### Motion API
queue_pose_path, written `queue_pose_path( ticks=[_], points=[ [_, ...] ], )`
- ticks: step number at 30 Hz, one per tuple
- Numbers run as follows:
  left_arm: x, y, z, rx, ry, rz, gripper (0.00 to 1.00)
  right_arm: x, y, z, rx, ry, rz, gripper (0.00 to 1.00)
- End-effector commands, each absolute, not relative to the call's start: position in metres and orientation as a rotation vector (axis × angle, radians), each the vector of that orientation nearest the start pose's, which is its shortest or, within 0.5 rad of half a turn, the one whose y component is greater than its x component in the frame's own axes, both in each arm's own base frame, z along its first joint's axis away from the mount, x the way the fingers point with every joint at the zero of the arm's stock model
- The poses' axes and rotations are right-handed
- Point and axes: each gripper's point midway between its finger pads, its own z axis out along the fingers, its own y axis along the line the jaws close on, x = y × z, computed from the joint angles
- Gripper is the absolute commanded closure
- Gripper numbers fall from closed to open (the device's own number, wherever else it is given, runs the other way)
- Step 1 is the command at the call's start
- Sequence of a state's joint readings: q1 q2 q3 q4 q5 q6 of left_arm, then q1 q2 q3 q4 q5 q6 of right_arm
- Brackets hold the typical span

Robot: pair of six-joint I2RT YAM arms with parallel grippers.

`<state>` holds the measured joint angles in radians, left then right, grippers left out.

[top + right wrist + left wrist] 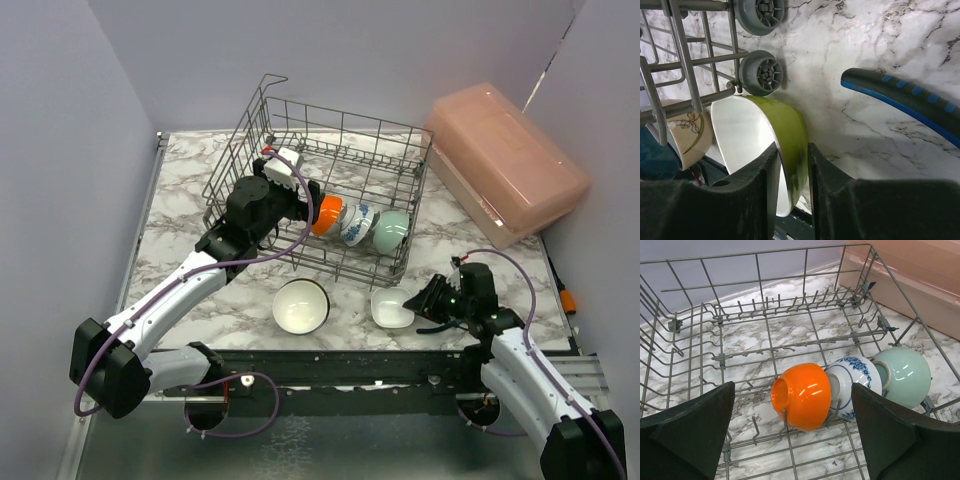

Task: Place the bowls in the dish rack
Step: Pick up the bowl from the center of the board.

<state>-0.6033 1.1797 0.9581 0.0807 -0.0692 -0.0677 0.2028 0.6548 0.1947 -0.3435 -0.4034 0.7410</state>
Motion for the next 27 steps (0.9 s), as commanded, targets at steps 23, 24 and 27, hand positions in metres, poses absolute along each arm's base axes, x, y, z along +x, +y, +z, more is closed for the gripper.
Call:
queue_pose_path(
  ticks=[23,24,27],
  points=[
    [0.338,-0.227,0.297,0.400,1.634,-0.486,0.01,0.157,0.152,0.057,0.308,2.411,1.105,1.00],
    [0.338,-0.227,0.297,0.402,1.631,-0.487,0.01,0.157,0.153,0.061,0.296,2.397,1.114,1.00],
    [0.337,-0.227,0.299,0.400,1.627,-0.493,0.01,0.157,0.156,0.075,0.254,2.349,1.144,1.00]
  ],
)
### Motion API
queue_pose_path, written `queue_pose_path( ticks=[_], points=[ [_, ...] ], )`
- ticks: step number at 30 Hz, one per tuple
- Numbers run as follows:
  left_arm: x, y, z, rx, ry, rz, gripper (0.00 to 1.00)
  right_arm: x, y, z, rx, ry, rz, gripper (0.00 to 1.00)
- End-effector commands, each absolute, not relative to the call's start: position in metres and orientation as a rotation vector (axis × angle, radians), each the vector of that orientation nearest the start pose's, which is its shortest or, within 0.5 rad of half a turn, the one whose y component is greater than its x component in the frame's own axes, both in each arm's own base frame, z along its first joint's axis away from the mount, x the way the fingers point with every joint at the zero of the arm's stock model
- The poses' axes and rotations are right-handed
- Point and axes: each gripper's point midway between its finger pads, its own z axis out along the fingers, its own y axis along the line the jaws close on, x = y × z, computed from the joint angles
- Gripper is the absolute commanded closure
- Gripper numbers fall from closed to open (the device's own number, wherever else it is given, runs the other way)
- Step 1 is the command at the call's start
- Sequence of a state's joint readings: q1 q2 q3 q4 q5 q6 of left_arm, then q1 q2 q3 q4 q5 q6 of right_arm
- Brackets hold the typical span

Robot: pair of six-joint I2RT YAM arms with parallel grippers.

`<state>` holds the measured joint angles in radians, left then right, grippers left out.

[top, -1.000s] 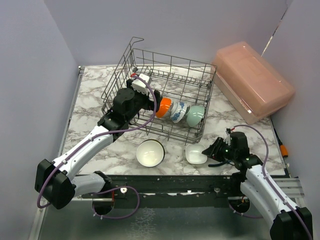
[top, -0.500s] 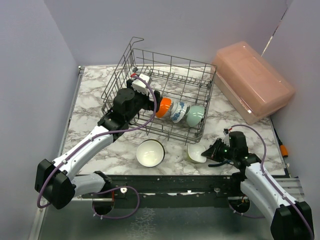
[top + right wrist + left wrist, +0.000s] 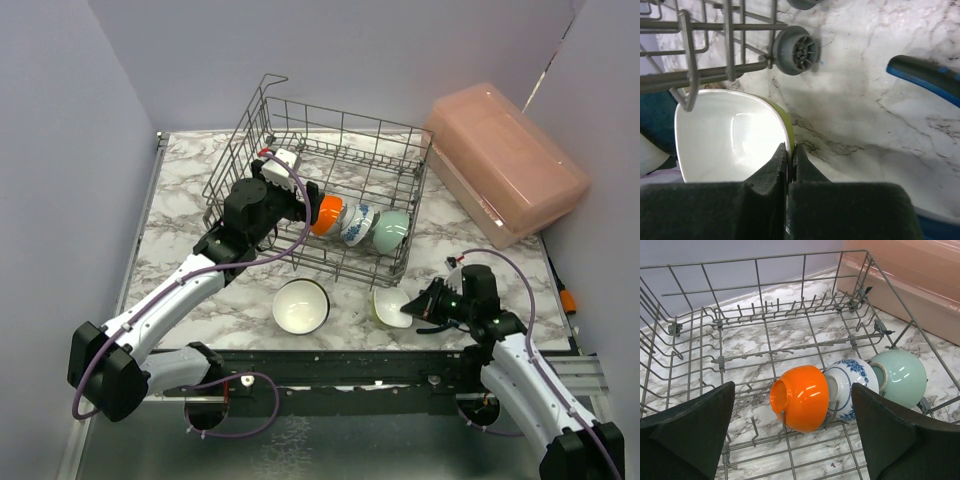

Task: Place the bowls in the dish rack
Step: Pick up the bowl from the center of the board, then turn the bowl upside down on the dish rack.

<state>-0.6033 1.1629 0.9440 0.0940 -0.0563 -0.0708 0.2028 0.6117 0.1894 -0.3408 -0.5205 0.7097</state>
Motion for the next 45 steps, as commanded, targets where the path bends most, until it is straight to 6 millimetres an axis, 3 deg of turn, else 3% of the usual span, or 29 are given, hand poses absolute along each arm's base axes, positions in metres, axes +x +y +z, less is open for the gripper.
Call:
queue_pose_path(
  ticks=[1,12,22,28,38,45],
  points=[
    [0.337,-0.227,0.298,0.402,1.627,-0.492,0.01,0.156,0.157,0.080,0.238,2.334,1.157,1.00],
    [0.335,-0.228,0.301,0.402,1.616,-0.507,0.01,0.142,0.167,0.124,0.048,2.177,1.275,1.00],
    [0.330,-0.245,0.302,0.439,1.622,-0.618,0.01,0.153,0.174,0.205,-0.085,1.949,1.311,1.00],
    [0.326,-0.263,0.303,0.472,1.643,-0.767,0.01,0.172,0.165,0.241,-0.121,1.883,1.170,1.00],
    [0.314,-0.297,0.302,0.535,1.685,-1.128,0.01,0.228,0.153,0.258,-0.087,1.870,0.971,1.00],
    [0.299,-0.307,0.303,0.589,1.660,-1.352,0.01,0.259,0.152,0.269,-0.090,1.833,0.912,1.00]
  ],
)
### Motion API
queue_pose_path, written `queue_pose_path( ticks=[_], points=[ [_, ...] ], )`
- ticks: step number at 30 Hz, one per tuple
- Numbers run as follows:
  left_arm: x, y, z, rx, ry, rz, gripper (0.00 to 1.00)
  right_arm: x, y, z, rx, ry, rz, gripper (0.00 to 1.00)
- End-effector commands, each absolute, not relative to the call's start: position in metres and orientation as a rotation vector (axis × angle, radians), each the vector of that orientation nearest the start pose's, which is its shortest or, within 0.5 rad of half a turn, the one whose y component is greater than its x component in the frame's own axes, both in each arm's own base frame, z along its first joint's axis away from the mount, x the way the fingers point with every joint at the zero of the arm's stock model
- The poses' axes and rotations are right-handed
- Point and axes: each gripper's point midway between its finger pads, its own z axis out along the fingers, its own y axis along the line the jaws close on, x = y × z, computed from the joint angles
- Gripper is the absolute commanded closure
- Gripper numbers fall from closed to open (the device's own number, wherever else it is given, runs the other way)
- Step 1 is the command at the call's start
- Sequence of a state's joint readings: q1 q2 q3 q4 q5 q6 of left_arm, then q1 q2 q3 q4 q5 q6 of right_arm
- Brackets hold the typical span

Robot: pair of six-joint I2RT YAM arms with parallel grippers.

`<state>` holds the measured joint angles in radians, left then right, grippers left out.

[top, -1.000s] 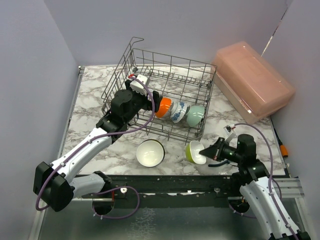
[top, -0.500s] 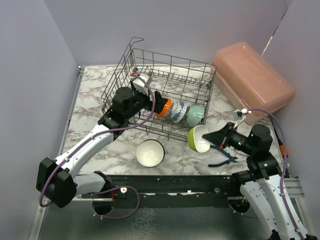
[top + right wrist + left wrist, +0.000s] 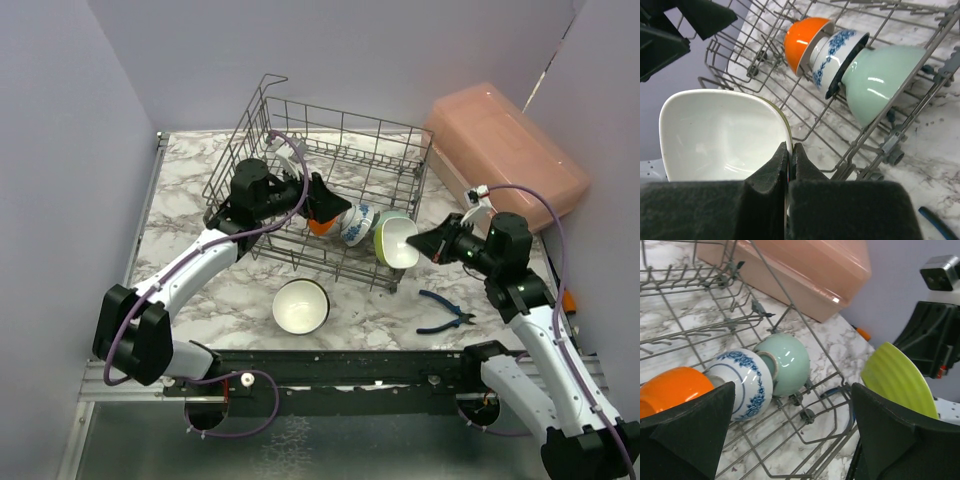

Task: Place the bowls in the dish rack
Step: Turn the bowl upside down on the dish rack.

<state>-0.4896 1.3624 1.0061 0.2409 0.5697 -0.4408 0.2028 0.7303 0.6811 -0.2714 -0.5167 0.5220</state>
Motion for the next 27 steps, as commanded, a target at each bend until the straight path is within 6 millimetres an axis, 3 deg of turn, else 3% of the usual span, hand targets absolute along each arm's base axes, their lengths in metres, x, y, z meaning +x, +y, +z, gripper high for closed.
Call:
queue_pose_path(
  ticks=[1,8,15,27],
  points=[
    [0.297,-0.308,0.301,0.595,1.664,-1.370,0.01,0.261,0.152,0.270,-0.089,1.827,0.913,1.00],
    [0.291,-0.315,0.293,0.610,1.685,-1.449,0.02,0.277,0.151,0.275,-0.100,1.812,0.876,1.00],
    [0.278,-0.326,0.287,0.662,1.678,-1.480,0.01,0.284,0.149,0.294,-0.136,1.775,0.833,1.00],
    [0.251,-0.348,0.279,0.773,1.680,-1.579,0.01,0.291,0.154,0.291,-0.132,1.794,0.857,1.00]
  ],
)
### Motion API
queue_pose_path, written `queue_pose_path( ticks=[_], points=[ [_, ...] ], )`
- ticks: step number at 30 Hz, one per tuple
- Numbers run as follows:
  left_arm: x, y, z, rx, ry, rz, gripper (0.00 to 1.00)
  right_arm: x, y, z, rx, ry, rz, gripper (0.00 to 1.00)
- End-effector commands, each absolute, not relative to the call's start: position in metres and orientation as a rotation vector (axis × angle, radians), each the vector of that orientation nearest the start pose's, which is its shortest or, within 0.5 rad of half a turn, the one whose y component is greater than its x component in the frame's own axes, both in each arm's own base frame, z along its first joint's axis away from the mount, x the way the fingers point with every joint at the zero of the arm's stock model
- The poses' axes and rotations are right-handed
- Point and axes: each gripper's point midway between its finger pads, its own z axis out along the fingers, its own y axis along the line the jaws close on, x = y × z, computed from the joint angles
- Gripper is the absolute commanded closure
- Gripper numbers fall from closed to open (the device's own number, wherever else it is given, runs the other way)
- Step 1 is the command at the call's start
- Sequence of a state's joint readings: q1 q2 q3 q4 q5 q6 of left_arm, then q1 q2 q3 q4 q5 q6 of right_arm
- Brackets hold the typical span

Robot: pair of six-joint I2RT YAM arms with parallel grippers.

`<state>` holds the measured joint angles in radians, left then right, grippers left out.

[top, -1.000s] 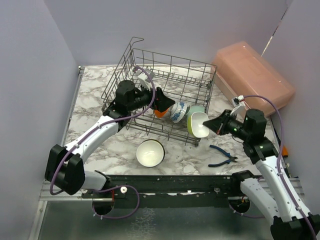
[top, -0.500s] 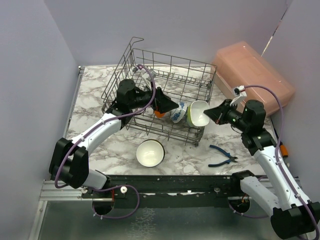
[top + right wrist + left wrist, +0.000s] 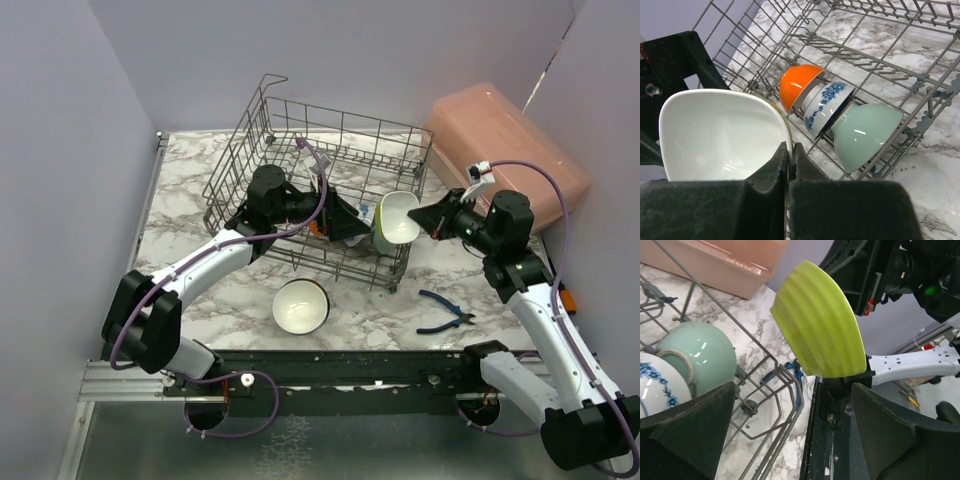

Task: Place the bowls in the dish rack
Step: Turn the bowl upside down on the dish rack.

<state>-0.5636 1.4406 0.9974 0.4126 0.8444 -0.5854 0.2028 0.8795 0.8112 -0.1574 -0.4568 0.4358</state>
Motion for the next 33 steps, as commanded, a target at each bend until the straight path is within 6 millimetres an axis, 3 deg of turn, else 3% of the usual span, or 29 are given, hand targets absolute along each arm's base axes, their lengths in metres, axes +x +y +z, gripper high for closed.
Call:
queue_pose_path(
  ticks=[1,11,15,23,33],
  points=[
    [0.251,-0.349,0.280,0.771,1.680,-1.583,0.01,0.292,0.154,0.290,-0.127,1.796,0.863,1.00],
    [0.245,-0.357,0.278,0.750,1.730,-1.651,0.01,0.305,0.154,0.271,-0.058,1.851,0.817,1.00],
    [0.250,-0.359,0.273,0.704,1.767,-1.658,0.01,0.309,0.152,0.273,-0.068,1.853,0.715,1.00],
    [0.256,-0.359,0.265,0.662,1.798,-1.641,0.01,0.310,0.166,0.271,-0.112,1.858,0.632,1.00],
    [0.264,-0.355,0.260,0.650,1.820,-1.580,0.14,0.306,0.176,0.269,-0.137,1.860,0.653,1.00]
  ],
)
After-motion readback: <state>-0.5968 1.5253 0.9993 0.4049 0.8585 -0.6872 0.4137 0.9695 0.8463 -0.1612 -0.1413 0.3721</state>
